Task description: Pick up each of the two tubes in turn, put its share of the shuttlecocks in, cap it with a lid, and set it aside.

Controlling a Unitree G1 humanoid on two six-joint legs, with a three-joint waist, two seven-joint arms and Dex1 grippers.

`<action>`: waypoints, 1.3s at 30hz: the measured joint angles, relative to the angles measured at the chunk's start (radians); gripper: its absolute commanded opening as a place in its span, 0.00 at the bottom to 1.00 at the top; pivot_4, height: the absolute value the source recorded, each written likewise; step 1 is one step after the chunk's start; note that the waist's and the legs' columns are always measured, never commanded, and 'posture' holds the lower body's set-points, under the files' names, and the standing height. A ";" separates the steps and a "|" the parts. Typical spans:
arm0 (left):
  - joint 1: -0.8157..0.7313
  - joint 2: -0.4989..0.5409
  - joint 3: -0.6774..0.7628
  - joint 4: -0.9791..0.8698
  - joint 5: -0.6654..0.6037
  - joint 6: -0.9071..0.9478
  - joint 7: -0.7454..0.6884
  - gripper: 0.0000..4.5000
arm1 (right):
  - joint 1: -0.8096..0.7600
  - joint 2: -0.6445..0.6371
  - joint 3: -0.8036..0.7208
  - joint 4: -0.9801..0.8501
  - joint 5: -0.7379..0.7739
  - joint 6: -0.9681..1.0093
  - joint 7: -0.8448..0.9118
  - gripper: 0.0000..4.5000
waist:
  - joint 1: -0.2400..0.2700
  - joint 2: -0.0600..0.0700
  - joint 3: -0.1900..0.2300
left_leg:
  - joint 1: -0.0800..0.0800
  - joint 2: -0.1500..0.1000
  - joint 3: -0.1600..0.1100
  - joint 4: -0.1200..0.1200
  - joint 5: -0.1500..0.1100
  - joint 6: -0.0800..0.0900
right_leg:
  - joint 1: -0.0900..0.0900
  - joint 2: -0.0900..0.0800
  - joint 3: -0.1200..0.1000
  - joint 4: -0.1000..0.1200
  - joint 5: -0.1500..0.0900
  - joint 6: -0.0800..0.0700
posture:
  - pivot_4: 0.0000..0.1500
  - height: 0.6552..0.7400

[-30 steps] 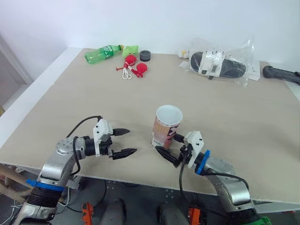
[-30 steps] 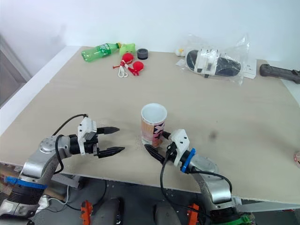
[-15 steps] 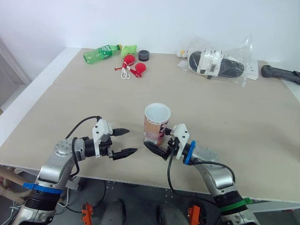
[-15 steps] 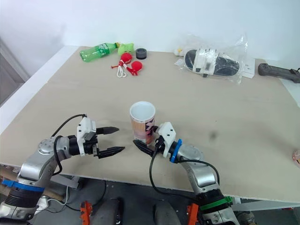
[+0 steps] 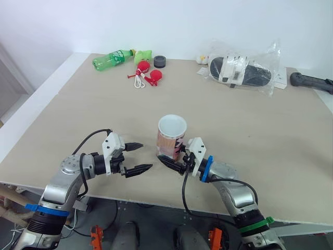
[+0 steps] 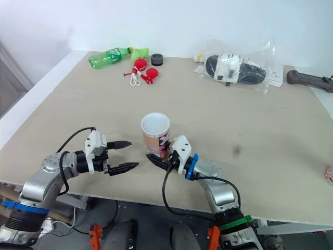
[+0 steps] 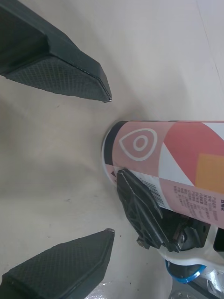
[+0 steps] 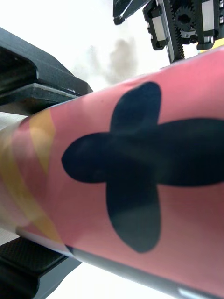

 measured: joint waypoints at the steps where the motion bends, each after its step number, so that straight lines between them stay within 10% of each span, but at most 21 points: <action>1: -0.007 -0.006 -0.001 0.000 0.000 0.004 0.003 1.00 | 0.020 -0.001 -0.016 -0.026 0.008 0.012 -0.018 0.66 | 0.002 0.000 0.000 | 0.000 0.000 0.000 0.000 0.000 0.000 | 0.000 0.000 0.000 0.000 0.000 0.000 | 1.00 1.00; 20: -0.374 -0.331 -0.124 0.172 0.001 0.016 0.101 1.00 | 0.094 -0.017 -0.729 -0.130 -0.019 0.144 -0.821 0.66 | 0.019 0.000 0.000 | -0.001 -0.004 0.002 0.000 0.002 -0.004 | 0.000 -0.003 0.001 0.000 0.000 0.004 | 1.00 1.00; 39: -0.484 -0.431 -0.207 0.330 0.070 -0.113 0.021 1.00 | 0.049 -0.092 -0.838 0.226 -0.012 -0.015 -0.920 0.66 | -0.001 0.002 -0.001 | -0.001 -0.005 0.003 -0.001 0.002 -0.004 | 0.000 -0.003 0.004 -0.001 0.000 0.005 | 1.00 1.00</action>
